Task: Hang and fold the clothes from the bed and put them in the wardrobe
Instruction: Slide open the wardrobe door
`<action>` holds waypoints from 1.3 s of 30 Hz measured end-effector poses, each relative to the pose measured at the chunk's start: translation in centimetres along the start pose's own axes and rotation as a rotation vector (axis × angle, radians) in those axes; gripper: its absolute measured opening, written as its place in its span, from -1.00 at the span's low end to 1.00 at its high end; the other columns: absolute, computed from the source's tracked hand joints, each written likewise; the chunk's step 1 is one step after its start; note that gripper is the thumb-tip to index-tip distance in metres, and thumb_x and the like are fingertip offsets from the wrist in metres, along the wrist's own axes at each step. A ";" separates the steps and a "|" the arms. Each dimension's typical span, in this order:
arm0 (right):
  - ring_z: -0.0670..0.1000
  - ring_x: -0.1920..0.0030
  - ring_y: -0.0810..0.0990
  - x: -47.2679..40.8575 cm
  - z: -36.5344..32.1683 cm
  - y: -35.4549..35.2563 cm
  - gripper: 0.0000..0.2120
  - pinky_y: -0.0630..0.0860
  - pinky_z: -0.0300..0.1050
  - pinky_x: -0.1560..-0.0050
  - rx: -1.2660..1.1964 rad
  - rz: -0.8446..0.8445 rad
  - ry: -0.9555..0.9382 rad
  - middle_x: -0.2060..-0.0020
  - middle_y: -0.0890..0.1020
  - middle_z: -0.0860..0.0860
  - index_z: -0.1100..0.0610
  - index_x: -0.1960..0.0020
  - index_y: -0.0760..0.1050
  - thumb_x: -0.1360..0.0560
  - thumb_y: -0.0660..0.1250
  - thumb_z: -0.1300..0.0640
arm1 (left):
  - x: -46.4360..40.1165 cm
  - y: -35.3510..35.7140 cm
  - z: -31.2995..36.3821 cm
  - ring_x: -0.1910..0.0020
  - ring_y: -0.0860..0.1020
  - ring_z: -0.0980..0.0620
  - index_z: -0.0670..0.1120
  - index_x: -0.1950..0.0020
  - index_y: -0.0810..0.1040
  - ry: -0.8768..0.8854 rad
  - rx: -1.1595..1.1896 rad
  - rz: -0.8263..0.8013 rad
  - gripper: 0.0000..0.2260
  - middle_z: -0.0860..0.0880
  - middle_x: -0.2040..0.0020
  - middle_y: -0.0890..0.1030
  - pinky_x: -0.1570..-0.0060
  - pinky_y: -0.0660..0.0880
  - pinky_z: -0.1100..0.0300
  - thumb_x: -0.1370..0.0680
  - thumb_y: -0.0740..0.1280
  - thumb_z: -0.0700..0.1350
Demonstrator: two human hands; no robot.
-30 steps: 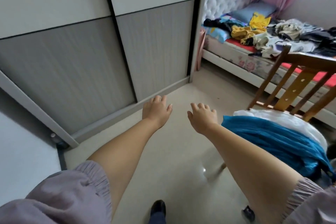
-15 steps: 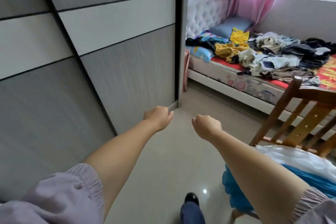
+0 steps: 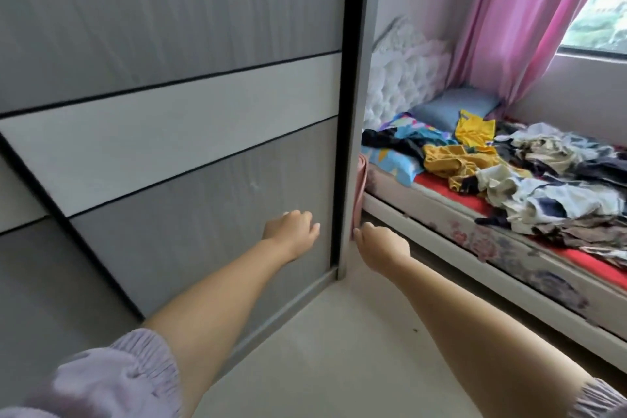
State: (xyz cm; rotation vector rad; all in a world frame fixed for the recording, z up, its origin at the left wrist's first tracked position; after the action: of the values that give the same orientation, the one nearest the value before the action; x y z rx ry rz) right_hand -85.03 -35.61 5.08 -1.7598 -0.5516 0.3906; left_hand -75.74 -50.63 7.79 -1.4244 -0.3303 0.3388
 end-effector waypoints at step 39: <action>0.24 -0.36 0.33 -52.7 -3.7 -3.5 -0.46 0.30 0.12 -0.35 -1.053 0.140 0.235 -0.40 0.32 0.24 0.22 -0.47 0.19 -0.64 0.00 -0.11 | -51.0 -13.2 5.4 -0.47 0.18 -0.14 -0.10 -0.41 0.38 0.528 -1.284 0.237 -0.63 -0.13 -0.41 0.36 -0.36 -0.23 -0.36 -0.62 0.18 -0.04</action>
State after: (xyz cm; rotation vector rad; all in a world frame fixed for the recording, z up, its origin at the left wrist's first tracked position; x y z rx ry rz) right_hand -127.49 -67.15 8.10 -2.8178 -0.4925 -0.0592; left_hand -123.90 -68.65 20.50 -2.7426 0.1200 -0.1356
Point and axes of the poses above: each hand's wrist, its own x-axis away from the middle knuckle, its own y-axis out of the palm, z = x × y, the point moved 6 cm from there along -x, towards the middle knuckle
